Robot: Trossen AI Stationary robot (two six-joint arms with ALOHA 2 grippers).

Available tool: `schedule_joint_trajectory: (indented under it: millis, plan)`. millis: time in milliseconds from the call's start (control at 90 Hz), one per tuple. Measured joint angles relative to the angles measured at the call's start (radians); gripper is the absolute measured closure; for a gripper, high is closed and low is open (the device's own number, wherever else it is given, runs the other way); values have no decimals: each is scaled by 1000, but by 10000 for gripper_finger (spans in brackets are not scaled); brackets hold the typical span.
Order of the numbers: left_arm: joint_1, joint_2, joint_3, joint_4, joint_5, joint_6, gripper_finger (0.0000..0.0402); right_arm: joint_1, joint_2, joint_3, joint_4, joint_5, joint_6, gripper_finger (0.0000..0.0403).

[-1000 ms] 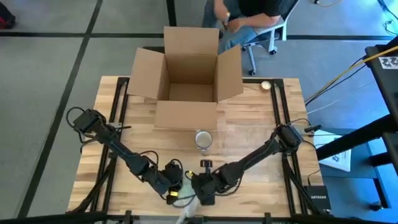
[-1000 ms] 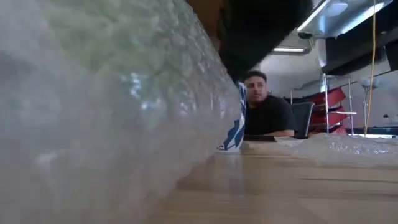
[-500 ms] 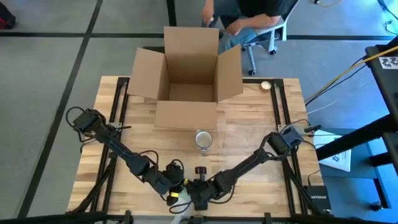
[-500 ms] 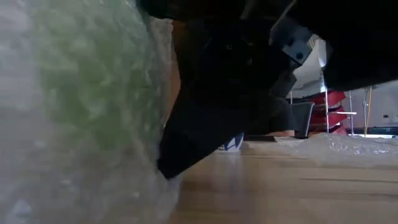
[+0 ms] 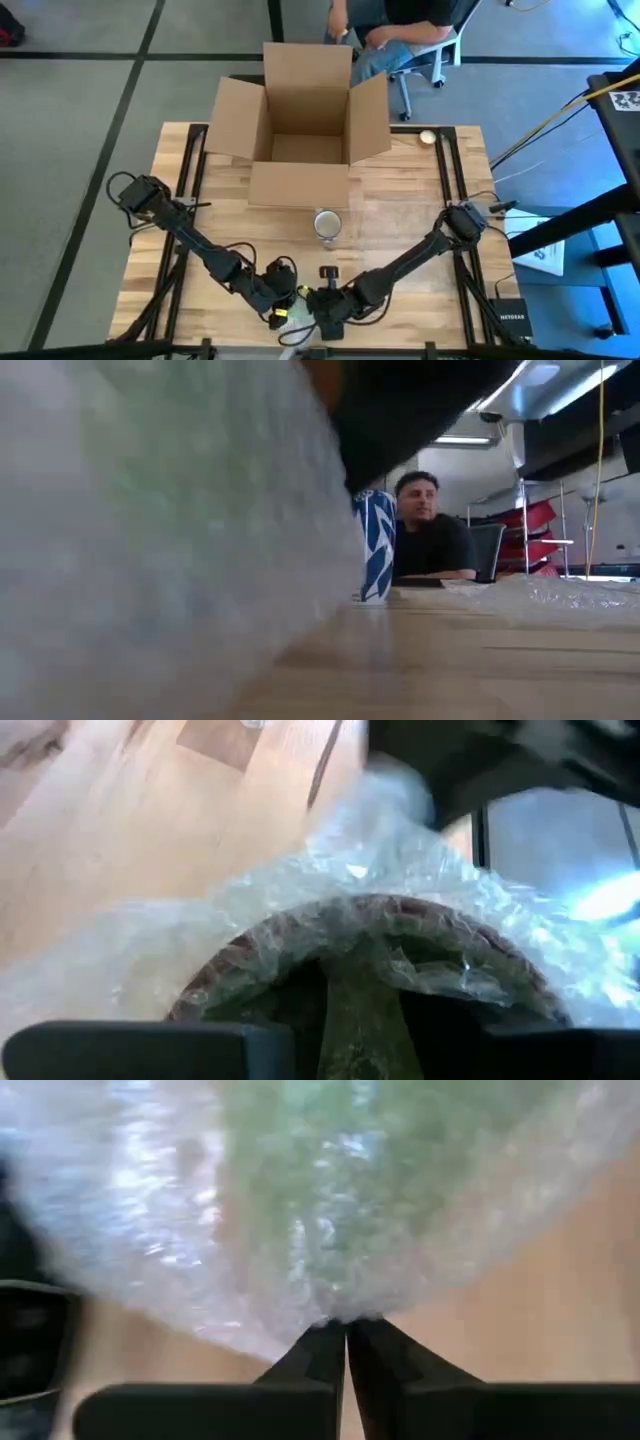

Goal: Wrap mug
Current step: Wrap the green mug with the left side transparent bubble wrap

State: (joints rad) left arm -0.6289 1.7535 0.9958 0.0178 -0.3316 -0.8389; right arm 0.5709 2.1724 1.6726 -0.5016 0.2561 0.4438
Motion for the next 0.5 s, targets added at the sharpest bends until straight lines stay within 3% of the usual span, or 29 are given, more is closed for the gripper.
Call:
schedule_joint_trajectory:
  millis: [356, 500]
  plan:
    - [7, -1, 36, -45, 11, 57, 297, -8, 138, 2, 249, -4, -10, 402]
    - [22, -2, 53, -95, 10, 63, 297, -30, 151, 1, 211, 47, -7, 402]
